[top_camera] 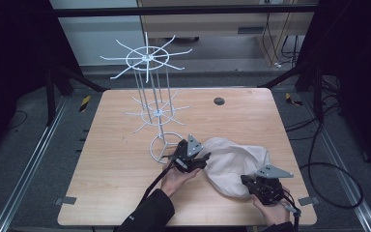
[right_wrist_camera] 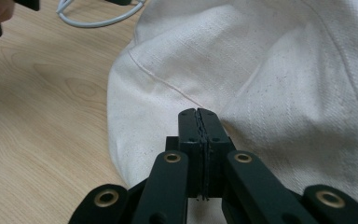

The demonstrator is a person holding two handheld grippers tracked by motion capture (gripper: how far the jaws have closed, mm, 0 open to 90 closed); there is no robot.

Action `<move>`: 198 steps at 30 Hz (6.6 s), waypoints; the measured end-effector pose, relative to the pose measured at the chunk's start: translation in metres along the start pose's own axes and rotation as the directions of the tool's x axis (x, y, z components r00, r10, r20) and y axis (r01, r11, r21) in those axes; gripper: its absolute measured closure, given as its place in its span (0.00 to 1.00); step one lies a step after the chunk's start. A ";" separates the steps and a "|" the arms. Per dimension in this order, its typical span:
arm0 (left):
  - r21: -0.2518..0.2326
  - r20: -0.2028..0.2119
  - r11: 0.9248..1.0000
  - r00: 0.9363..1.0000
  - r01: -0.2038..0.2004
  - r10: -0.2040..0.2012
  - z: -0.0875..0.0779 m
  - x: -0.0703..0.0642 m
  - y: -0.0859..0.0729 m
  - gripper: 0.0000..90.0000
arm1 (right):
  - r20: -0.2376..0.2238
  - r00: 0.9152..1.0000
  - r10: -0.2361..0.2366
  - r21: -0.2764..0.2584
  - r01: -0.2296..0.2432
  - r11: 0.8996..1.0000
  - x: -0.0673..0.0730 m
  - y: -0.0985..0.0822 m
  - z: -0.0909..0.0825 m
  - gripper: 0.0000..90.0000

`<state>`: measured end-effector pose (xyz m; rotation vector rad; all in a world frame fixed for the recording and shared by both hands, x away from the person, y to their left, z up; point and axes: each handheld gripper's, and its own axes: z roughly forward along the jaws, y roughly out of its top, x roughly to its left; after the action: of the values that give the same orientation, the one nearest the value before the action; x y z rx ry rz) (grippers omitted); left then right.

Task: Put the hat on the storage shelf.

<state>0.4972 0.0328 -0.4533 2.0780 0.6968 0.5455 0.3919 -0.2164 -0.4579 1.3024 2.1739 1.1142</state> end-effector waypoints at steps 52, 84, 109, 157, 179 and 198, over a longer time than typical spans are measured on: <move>0.040 0.142 0.998 0.989 0.045 -0.051 -0.050 -0.030 -0.043 1.00 | 0.039 0.999 0.011 -0.074 -0.008 0.997 -0.010 0.024 0.027 1.00; -0.048 0.112 0.990 0.986 0.132 -0.126 -0.084 -0.017 -0.040 0.85 | -0.008 1.000 0.003 -0.143 -0.004 0.990 -0.017 0.035 0.024 1.00; 0.093 0.098 0.991 0.990 0.094 -0.103 -0.028 0.002 -0.052 1.00 | 0.035 0.998 0.054 -0.001 -0.054 0.999 -0.037 0.003 0.027 1.00; 0.014 0.137 1.000 0.991 -0.004 0.002 -0.081 -0.032 -0.028 0.78 | 0.090 0.989 0.119 -0.107 -0.109 0.988 -0.077 0.040 0.035 0.94; -0.002 -0.125 0.986 0.978 0.166 -0.165 -0.180 0.068 -0.097 0.52 | 0.077 0.993 0.094 -0.061 -0.090 0.994 -0.053 0.066 -0.019 0.63; -0.006 -0.344 0.952 0.894 0.305 -0.288 -0.204 0.133 -0.161 0.40 | 0.058 0.998 0.015 0.055 -0.018 0.998 0.011 0.099 -0.015 0.51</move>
<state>0.4291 0.3167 -0.4604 1.8866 1.2179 0.7264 0.4331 -0.1881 -0.3705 1.3618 2.1697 1.0168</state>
